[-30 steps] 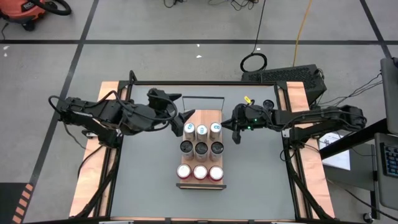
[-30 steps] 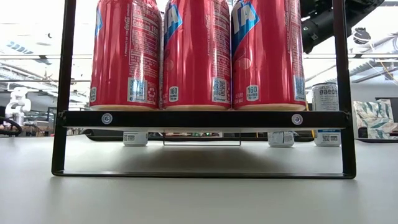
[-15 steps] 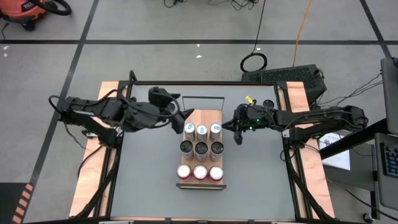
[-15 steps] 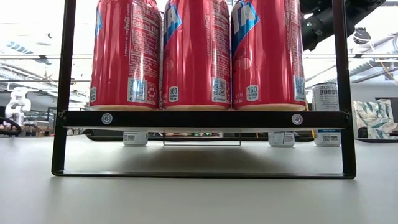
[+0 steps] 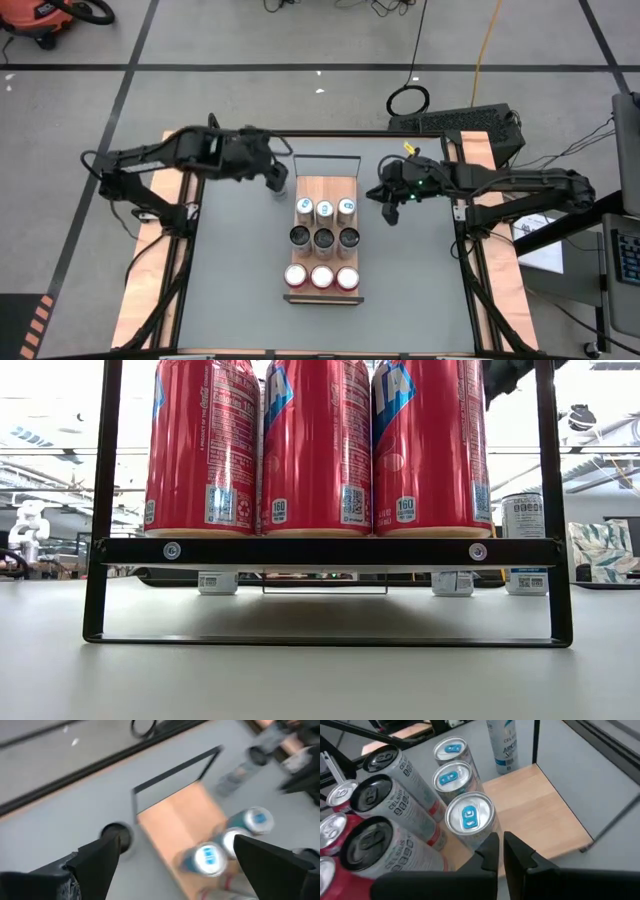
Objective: Sort soda cans
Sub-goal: Put the left white blue soda can on the shelf
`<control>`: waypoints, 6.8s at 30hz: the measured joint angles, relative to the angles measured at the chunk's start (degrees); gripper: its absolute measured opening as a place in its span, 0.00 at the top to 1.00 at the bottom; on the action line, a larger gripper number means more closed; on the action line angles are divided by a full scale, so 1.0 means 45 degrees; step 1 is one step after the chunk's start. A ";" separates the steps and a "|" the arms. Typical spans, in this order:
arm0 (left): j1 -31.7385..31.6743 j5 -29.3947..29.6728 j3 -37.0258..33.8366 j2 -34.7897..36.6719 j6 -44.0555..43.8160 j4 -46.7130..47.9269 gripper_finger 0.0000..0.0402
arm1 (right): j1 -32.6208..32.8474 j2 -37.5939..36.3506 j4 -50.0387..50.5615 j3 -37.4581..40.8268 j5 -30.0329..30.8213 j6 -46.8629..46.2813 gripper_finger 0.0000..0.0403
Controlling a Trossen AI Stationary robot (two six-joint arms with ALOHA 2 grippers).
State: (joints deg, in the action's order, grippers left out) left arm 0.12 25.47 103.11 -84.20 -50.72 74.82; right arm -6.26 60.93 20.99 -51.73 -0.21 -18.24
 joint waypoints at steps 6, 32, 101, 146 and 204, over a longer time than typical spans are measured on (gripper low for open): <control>-0.2099 -0.1360 0.0000 -0.0005 -0.0137 0.1312 0.03 | -0.0009 -0.0029 0.2278 -0.1990 0.0025 0.0045 1.00; -0.4439 -0.4249 -0.2426 -0.1020 -0.0342 0.0470 0.00 | -0.2767 0.0062 0.6013 -0.5905 -0.3435 0.4283 0.80; -0.4135 -0.6119 0.2016 -0.0403 -0.3468 0.2699 0.41 | -0.3670 0.1680 0.1562 -0.5886 -0.3629 0.7210 0.67; -0.1829 -0.3936 0.2011 -0.0500 -0.6654 -0.3665 0.37 | -0.3036 0.2494 -0.0485 -0.5886 -0.3023 1.0910 0.17; -0.1793 -0.2053 0.2045 -0.0853 0.0056 -0.6964 0.07 | -0.2671 0.3327 0.0913 -0.5871 -0.3716 0.8537 0.47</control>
State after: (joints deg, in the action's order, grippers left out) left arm -7.95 16.23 112.31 -88.04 -50.47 43.48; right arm -18.28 75.90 25.09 -78.15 -16.93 20.17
